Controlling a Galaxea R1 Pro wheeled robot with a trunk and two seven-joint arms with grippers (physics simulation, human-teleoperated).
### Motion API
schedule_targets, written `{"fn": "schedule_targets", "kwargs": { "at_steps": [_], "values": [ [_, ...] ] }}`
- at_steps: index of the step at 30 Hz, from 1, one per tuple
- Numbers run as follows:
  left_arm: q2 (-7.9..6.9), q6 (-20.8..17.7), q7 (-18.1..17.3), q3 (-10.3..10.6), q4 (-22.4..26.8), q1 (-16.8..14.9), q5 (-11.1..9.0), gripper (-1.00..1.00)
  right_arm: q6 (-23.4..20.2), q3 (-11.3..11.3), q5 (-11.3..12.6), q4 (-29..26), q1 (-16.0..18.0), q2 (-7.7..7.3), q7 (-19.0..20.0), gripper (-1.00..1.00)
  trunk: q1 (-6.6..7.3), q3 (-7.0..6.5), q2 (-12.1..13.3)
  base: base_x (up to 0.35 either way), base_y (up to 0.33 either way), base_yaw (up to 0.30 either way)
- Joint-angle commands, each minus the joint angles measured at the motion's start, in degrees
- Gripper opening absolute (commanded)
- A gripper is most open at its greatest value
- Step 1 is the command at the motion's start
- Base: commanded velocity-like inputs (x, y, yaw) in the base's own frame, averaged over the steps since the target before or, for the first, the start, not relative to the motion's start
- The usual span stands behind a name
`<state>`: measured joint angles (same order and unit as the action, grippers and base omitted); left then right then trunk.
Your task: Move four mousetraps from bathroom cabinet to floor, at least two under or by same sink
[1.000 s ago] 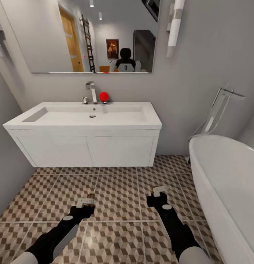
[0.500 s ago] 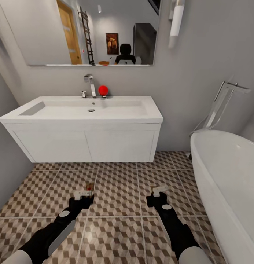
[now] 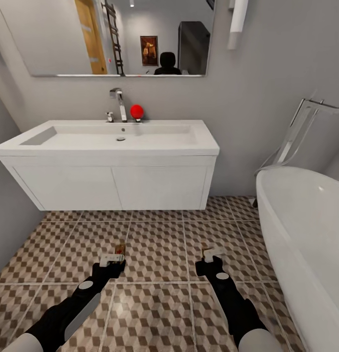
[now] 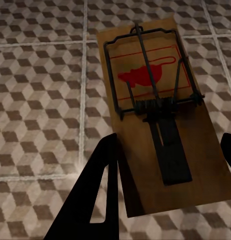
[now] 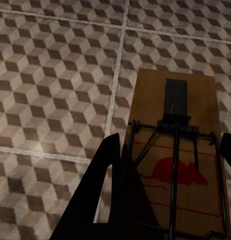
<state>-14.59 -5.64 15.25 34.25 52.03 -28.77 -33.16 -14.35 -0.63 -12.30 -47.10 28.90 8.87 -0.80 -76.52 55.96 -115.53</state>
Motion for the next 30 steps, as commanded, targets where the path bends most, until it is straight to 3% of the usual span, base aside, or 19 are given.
{"fn": "schedule_targets", "kwargs": {
  "at_steps": [1, 30],
  "values": [
    [-0.08, -0.16, 0.57, 0.34, 0.15, -0.06, -0.32, -1.0, -0.41, -0.07, -0.54, -0.1, 0.02, 0.01, -0.08, -1.0, -0.22, 0.33, -0.44, 0.0, 0.0, 0.0],
    [-0.02, -0.23, 0.57, 0.38, 0.01, -0.07, -0.32, -1.0, -0.41, -0.07, -0.59, -0.1, 0.02, 0.02, -0.08, -1.0, -6.59, 8.22, -12.07, 0.0, 0.0, 0.0]
  ]
}}
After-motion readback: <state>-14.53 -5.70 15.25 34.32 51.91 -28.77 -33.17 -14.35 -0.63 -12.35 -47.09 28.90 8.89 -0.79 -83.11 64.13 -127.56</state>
